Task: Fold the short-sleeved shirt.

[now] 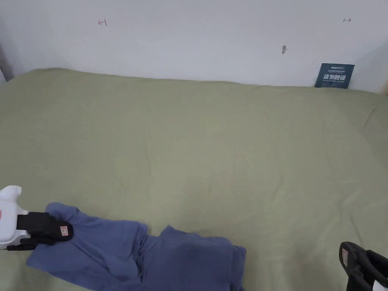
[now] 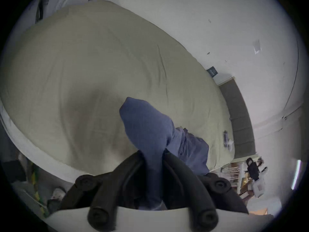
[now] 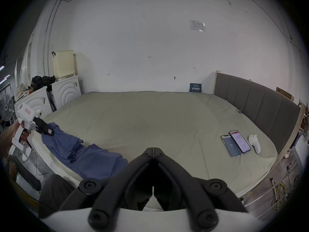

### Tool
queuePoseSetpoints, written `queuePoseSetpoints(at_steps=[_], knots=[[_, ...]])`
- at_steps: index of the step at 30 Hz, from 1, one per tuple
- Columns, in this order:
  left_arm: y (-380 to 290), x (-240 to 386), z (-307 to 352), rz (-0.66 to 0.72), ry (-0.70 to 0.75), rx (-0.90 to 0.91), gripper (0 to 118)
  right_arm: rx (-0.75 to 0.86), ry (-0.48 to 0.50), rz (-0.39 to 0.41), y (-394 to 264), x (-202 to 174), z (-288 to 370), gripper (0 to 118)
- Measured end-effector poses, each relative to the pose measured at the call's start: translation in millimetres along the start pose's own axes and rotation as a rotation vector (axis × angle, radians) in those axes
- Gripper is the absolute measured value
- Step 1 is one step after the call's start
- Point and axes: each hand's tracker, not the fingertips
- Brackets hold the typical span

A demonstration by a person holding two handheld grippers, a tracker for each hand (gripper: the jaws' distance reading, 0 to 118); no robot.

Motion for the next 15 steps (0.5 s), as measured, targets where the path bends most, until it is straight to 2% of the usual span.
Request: queuePoseSetpoints(at_steps=[3, 6, 8, 15], knots=[[-8.2, 40.3, -4.0, -0.052, 0.014, -0.017, 10, -0.004, 0.013, 0.000, -1.5, -3.5, 0.3, 0], [-16.4, 95.3, -15.2, -0.178, 0.076, -0.029, 10, -0.003, 0.020, 0.000, -3.0, -4.7, 4.7, 0], [-23.1, 127.9, -24.8, -0.232, 0.053, -0.052, 10, 0.000, 0.022, 0.002, -2.9, -3.0, 8.0, 0], [-58.4, 225.1, -99.0, -0.409, 0.150, -0.140, 10, 0.002, 0.010, -0.011, -4.2, 6.4, 13.5, 0]])
